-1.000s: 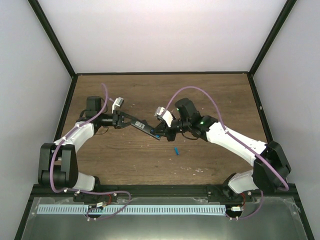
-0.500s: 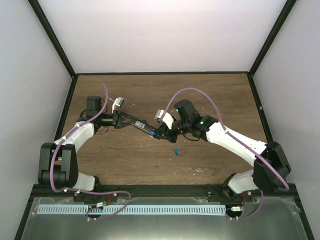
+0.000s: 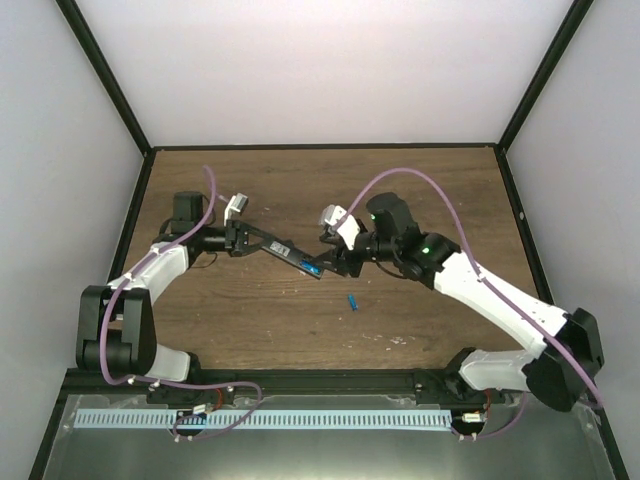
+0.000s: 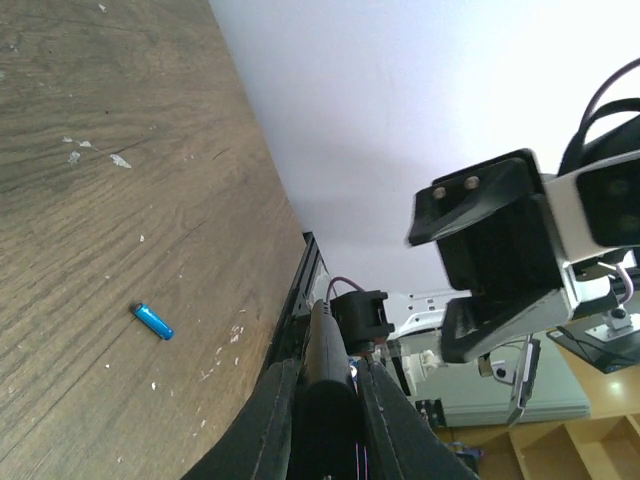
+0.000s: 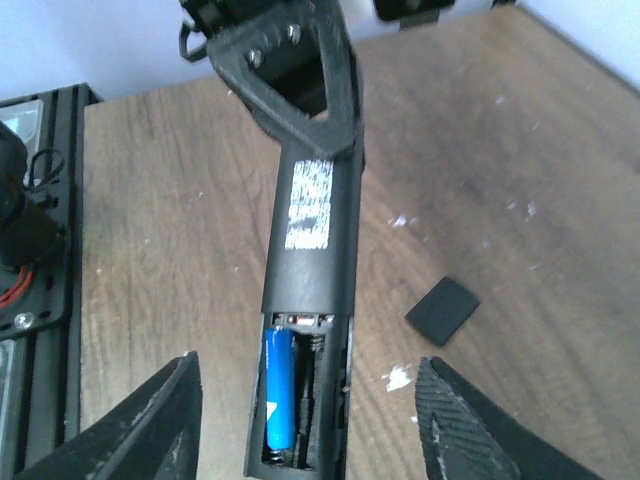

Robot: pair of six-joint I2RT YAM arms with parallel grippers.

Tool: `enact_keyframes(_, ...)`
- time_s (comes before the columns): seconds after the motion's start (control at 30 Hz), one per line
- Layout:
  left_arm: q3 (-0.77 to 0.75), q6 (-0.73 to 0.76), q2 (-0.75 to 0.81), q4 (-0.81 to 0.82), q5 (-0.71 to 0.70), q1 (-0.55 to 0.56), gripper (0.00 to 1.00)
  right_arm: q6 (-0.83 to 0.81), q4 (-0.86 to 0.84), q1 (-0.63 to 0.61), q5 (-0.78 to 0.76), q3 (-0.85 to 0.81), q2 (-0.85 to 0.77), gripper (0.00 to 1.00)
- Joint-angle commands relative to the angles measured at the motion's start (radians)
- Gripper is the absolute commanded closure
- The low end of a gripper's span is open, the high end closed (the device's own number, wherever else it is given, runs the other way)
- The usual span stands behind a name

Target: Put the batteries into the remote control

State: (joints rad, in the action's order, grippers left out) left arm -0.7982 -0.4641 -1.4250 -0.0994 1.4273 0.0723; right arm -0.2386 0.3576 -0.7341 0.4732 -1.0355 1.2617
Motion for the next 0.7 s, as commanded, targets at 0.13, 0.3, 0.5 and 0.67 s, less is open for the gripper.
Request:
enact_keyframes(0.13, -0.026, 0.034, 0.015, -0.014, 0.049, 0.012, 1.00, 0.134, -0.042, 0.006, -0.095, -0.058, -0.026, 0.22)
enact_keyframes(0.3, -0.029, 0.054, 0.037, -0.039, 0.058, 0.043, 1.00, 0.250, 0.032, 0.021, 0.009, -0.127, 0.045, 0.18)
enact_keyframes(0.5, -0.045, 0.111, 0.052, -0.100, 0.072, 0.083, 1.00, 0.357, 0.109, 0.056, 0.174, -0.187, 0.113, 0.18)
enact_keyframes(0.67, -0.055, 0.137, 0.053, -0.133, 0.091, 0.085, 1.00, 0.388, 0.174, 0.081, 0.285, -0.193, 0.119, 0.18)
